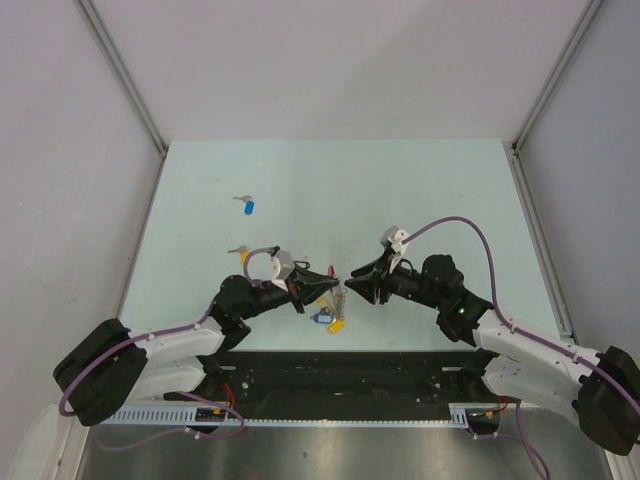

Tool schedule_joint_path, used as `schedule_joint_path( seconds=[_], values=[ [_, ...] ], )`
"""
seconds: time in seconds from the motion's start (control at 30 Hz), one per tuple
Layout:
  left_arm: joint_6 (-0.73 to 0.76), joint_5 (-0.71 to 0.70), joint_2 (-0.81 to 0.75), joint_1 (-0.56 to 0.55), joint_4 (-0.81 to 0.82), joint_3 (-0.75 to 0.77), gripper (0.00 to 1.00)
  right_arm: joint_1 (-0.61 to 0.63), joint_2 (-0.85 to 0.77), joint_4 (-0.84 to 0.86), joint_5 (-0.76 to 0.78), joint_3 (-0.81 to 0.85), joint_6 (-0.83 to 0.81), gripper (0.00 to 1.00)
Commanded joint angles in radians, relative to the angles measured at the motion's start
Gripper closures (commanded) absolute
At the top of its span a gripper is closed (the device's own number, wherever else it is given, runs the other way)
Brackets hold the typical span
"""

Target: Put the keys on the keyring

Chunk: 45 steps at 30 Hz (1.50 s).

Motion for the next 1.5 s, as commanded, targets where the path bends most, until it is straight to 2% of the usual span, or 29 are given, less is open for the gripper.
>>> schedule_joint_path(
  seconds=[0.0,0.4,0.97,1.23,1.47],
  values=[
    [-0.028,-0.011,-0.004,-0.008,0.1,0.002,1.0,0.029,0.009,0.153,0.015,-0.014,0.048,0.59],
    [-0.034,-0.008,-0.013,-0.008,0.105,0.0,1.0,0.042,0.007,0.211,0.078,-0.037,0.06,0.58],
    [-0.054,0.025,-0.011,-0.019,0.14,0.011,1.0,0.045,0.087,0.285,0.026,-0.04,0.051,0.59],
    [-0.086,0.049,-0.002,-0.02,0.204,-0.001,1.0,0.043,0.136,0.311,-0.121,-0.04,0.002,0.62],
    [-0.115,0.086,0.023,-0.02,0.258,-0.006,1.0,0.005,0.138,0.32,-0.289,-0.04,-0.041,0.68]
  ],
)
